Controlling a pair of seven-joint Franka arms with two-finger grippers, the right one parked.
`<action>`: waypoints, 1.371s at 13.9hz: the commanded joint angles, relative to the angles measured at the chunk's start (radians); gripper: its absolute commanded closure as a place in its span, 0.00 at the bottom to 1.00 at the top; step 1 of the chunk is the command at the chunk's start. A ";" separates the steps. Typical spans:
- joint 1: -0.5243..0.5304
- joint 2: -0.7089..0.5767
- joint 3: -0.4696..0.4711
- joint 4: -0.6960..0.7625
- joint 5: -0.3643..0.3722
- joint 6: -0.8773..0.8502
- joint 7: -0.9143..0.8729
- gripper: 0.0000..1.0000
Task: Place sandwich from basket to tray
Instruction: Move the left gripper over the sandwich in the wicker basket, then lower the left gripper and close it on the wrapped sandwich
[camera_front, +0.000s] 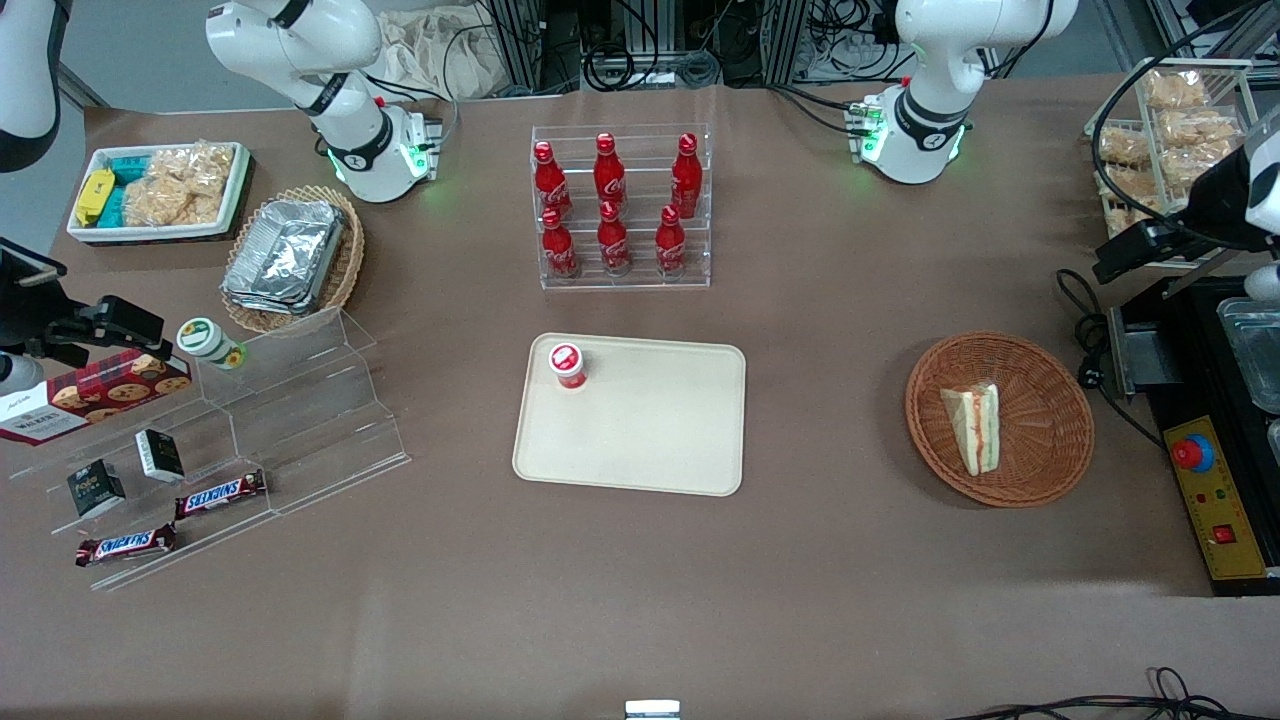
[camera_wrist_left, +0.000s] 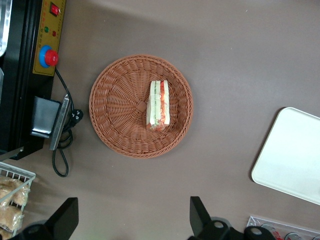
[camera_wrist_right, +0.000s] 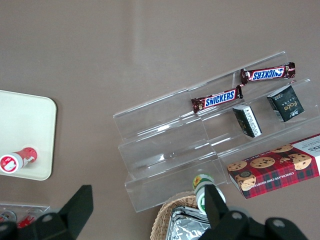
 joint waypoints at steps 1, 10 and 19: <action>-0.011 0.065 0.006 0.007 0.009 -0.010 -0.026 0.00; -0.012 0.296 0.006 -0.264 0.016 0.459 -0.038 0.00; -0.014 0.452 0.008 -0.381 0.019 0.754 -0.040 0.16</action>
